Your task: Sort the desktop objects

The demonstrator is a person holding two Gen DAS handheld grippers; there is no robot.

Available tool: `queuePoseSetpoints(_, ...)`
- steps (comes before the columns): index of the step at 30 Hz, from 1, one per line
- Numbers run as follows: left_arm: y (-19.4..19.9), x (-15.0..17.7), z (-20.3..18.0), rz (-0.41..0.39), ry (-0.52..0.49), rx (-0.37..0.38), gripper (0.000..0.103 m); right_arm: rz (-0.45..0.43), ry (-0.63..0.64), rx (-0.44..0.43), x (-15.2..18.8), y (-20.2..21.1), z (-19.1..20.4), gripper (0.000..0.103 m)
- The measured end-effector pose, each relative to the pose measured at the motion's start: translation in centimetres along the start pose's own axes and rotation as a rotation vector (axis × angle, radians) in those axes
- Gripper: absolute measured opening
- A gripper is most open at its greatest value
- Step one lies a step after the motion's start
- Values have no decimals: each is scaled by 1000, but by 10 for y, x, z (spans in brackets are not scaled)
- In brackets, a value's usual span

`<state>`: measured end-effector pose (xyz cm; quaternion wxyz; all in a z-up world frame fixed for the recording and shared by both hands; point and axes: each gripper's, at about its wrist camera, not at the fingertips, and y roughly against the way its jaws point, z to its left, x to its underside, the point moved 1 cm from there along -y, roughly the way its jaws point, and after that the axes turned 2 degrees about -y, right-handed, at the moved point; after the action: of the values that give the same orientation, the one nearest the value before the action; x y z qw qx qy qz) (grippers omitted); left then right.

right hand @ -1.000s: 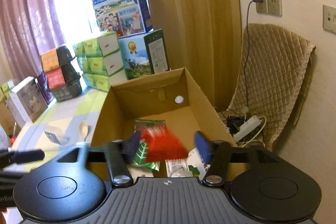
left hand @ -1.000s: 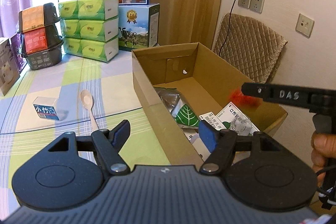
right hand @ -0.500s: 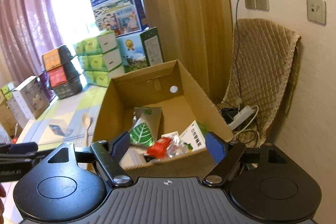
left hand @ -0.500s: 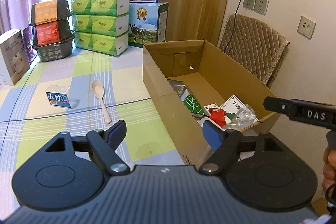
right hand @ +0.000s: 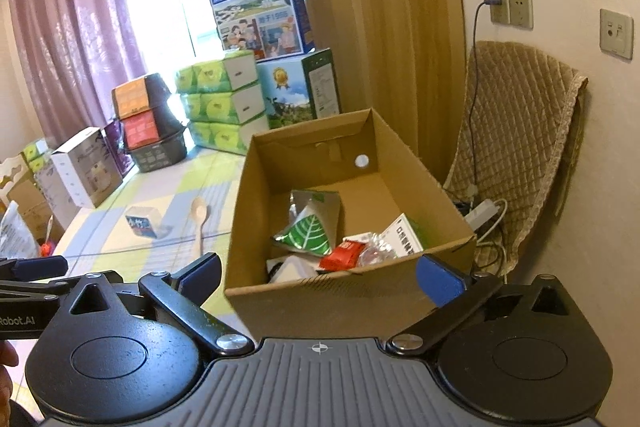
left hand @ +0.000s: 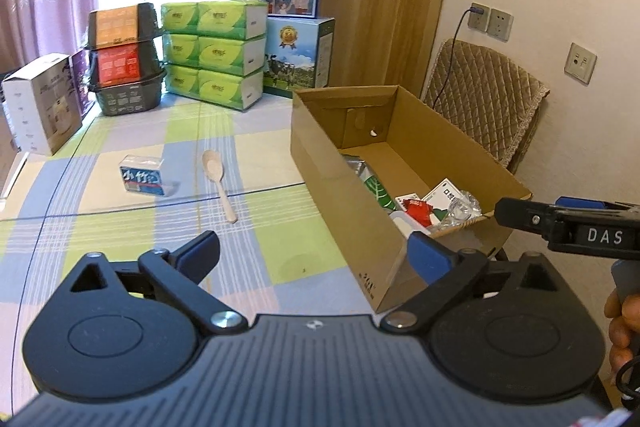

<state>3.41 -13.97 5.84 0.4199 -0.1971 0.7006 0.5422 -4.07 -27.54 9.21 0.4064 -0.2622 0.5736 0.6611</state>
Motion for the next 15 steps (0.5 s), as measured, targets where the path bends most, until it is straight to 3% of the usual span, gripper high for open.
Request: queuePoseSetpoints(15, 17, 20, 34, 26, 56, -76, 102, 19, 50, -57, 11, 7, 32, 101)
